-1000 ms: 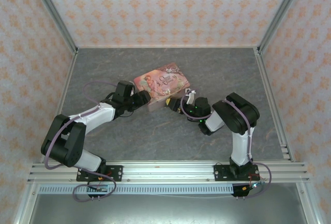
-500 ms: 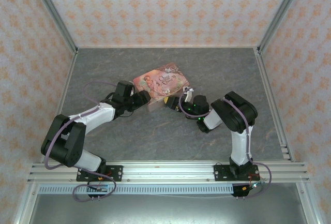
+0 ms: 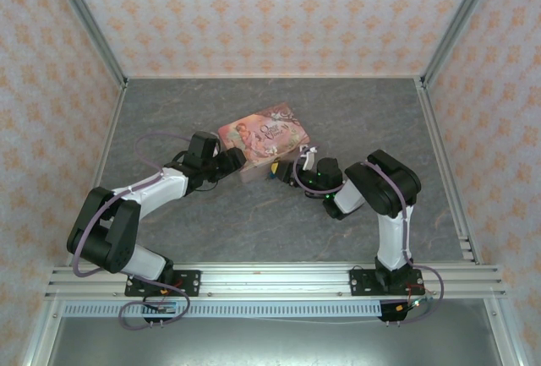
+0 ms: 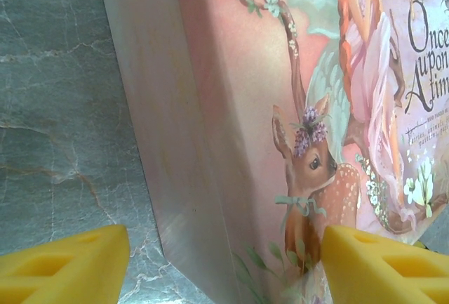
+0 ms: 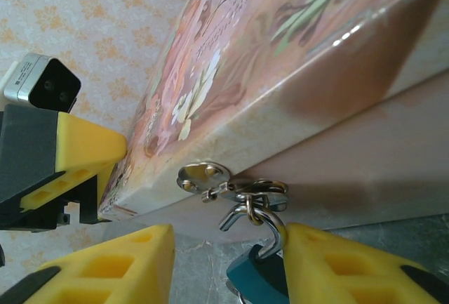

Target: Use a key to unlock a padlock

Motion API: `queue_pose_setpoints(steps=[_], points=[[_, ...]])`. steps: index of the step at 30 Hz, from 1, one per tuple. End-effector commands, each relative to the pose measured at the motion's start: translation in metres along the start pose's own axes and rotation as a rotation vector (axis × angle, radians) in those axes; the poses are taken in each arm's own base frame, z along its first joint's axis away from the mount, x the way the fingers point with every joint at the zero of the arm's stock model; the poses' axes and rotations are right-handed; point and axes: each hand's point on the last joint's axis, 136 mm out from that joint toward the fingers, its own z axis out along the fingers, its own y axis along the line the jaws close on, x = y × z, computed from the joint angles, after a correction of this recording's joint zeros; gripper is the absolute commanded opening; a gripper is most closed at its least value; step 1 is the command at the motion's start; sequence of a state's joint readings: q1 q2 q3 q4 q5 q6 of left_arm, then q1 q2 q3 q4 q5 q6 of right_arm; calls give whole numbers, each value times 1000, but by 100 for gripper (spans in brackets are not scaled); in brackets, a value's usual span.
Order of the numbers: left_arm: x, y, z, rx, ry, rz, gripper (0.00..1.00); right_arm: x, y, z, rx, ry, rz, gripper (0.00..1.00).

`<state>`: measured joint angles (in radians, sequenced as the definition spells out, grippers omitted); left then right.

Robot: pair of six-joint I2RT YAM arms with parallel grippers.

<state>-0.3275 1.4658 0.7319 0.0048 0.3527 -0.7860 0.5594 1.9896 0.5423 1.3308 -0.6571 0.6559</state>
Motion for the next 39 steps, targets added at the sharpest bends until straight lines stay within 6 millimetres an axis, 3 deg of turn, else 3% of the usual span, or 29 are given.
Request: queue_pose_setpoints(steps=[1, 19, 27, 39], points=[[16, 25, 1, -100, 41, -13, 73, -3, 25, -2, -97, 0, -52, 41], [16, 28, -2, -118, 34, -9, 72, -2, 8, -8, -21, -35, -18, 9], [16, 32, -3, -134, 32, -1, 73, -15, 6, -14, 17, -106, 17, 2], [18, 35, -1, -139, 37, -2, 73, -46, 6, -22, 61, -246, 74, 0]])
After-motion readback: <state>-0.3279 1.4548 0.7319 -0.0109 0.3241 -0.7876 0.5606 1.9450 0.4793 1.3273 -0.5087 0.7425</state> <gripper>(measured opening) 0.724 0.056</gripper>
